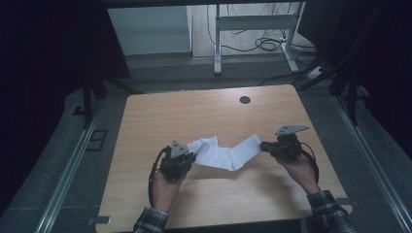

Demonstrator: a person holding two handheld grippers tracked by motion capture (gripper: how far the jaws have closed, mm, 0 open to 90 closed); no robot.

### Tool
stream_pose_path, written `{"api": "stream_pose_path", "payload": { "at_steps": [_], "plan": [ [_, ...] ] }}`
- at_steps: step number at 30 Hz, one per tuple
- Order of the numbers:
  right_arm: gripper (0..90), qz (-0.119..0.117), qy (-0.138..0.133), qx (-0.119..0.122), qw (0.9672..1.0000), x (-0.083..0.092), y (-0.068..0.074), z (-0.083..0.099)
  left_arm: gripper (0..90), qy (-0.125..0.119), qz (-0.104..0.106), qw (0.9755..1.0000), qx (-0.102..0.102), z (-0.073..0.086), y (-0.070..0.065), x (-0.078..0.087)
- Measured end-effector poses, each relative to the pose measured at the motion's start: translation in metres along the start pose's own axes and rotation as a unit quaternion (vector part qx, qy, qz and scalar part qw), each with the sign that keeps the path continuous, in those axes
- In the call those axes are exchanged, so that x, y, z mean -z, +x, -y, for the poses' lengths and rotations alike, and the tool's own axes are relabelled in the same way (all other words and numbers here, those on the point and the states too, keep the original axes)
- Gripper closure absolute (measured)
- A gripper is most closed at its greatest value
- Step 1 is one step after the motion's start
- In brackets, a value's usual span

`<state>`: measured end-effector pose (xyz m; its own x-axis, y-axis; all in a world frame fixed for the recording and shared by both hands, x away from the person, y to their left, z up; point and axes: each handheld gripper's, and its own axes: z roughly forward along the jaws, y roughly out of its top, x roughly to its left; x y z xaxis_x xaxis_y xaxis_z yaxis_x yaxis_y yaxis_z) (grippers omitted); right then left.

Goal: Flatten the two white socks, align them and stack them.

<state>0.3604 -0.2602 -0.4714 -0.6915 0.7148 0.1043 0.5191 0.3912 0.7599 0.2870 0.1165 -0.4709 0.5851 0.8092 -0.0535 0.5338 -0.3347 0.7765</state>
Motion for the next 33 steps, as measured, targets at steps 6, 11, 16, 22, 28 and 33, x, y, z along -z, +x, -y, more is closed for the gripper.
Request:
{"api": "stream_pose_path", "payload": {
  "at_steps": [6,11,16,22,28,33],
  "plan": [
    [81.1,-0.022,0.024,0.013,0.9994,-0.013,0.015,0.004,85.5,0.010,-0.015,0.9998,0.008,0.030,-0.001,0.013],
    [80.8,-0.033,0.042,0.015,0.9985,-0.021,0.020,0.009,85.1,0.031,-0.023,0.9992,0.011,0.048,0.001,0.010],
    [79.5,-0.037,0.073,0.017,0.9965,-0.033,0.023,0.018,83.3,0.064,-0.022,0.9976,0.016,0.061,-0.002,-0.003],
    [73.6,-0.022,0.070,0.022,0.9970,-0.034,0.020,0.020,67.1,0.060,-0.035,0.9974,0.021,0.060,0.000,-0.005],
    [68.2,0.000,0.056,0.021,0.9982,-0.027,0.011,0.019,63.8,0.042,-0.040,0.9980,0.026,0.042,0.009,0.000],
    [66.1,0.025,0.063,0.033,0.9971,-0.027,0.000,0.023,65.6,0.040,-0.041,0.9979,0.032,0.017,0.023,-0.015]
  ]
}}
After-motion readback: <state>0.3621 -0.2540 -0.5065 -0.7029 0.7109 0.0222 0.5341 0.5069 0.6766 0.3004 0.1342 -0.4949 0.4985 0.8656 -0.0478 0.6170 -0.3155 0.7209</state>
